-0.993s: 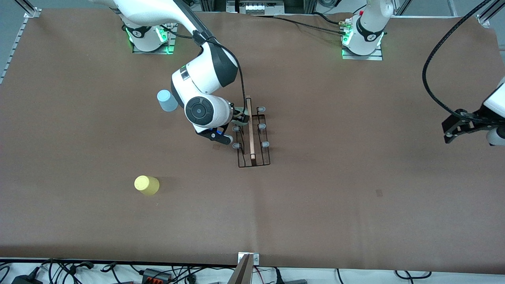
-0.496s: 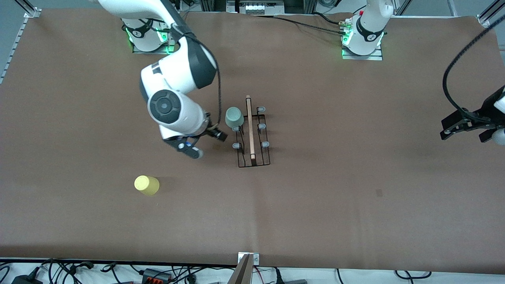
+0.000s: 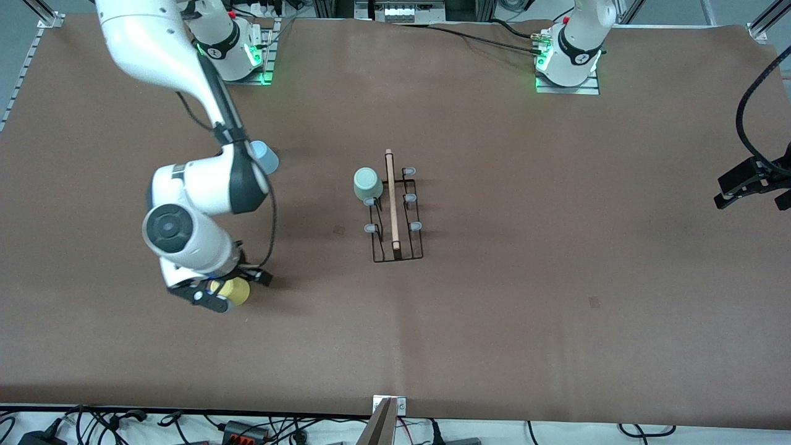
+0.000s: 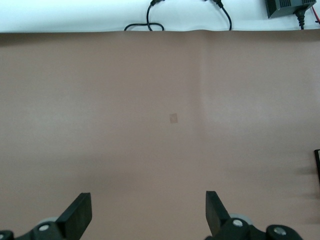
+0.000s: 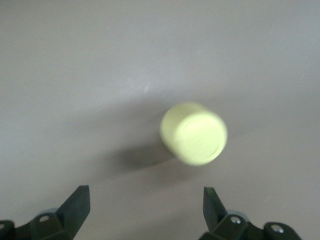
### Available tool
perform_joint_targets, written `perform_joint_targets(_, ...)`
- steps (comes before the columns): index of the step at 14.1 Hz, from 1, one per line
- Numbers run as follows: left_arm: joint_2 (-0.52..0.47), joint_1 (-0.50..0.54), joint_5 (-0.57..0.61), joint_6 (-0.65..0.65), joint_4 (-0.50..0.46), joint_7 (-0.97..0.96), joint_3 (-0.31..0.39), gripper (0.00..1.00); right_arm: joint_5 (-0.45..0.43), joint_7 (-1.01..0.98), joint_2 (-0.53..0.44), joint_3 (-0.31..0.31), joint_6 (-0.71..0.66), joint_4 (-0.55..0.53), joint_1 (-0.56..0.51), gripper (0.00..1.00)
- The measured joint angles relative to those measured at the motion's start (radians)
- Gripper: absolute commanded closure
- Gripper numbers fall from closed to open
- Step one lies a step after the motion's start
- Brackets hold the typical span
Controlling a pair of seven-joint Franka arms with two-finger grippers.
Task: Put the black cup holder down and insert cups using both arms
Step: 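Move the right gripper to the yellow cup and grasp it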
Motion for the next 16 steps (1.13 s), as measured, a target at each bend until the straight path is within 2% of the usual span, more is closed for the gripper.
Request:
perform_joint_targets(3, -0.014, -0.004, 0.000, 0.000, -0.017, -0.001, -0.016, 0.00, 0.009, -0.181, 0.010, 0.002, 0.000, 0.000, -0.074, 0.00)
perform_joint_targets(7, -0.025, -0.003, 0.000, 0.001, -0.037, -0.001, -0.017, 0.00, 0.073, -0.297, 0.052, 0.005, 0.008, 0.000, -0.094, 0.00)
perform_joint_targets(13, -0.025, 0.001, 0.000, -0.015, -0.049, -0.001, -0.019, 0.00, 0.083, -0.328, 0.095, 0.006, 0.103, 0.000, -0.096, 0.00)
perform_joint_targets(16, -0.025, 0.003, 0.000, -0.015, -0.052, -0.001, -0.020, 0.00, 0.129, -0.332, 0.107, 0.007, 0.108, 0.000, -0.099, 0.00)
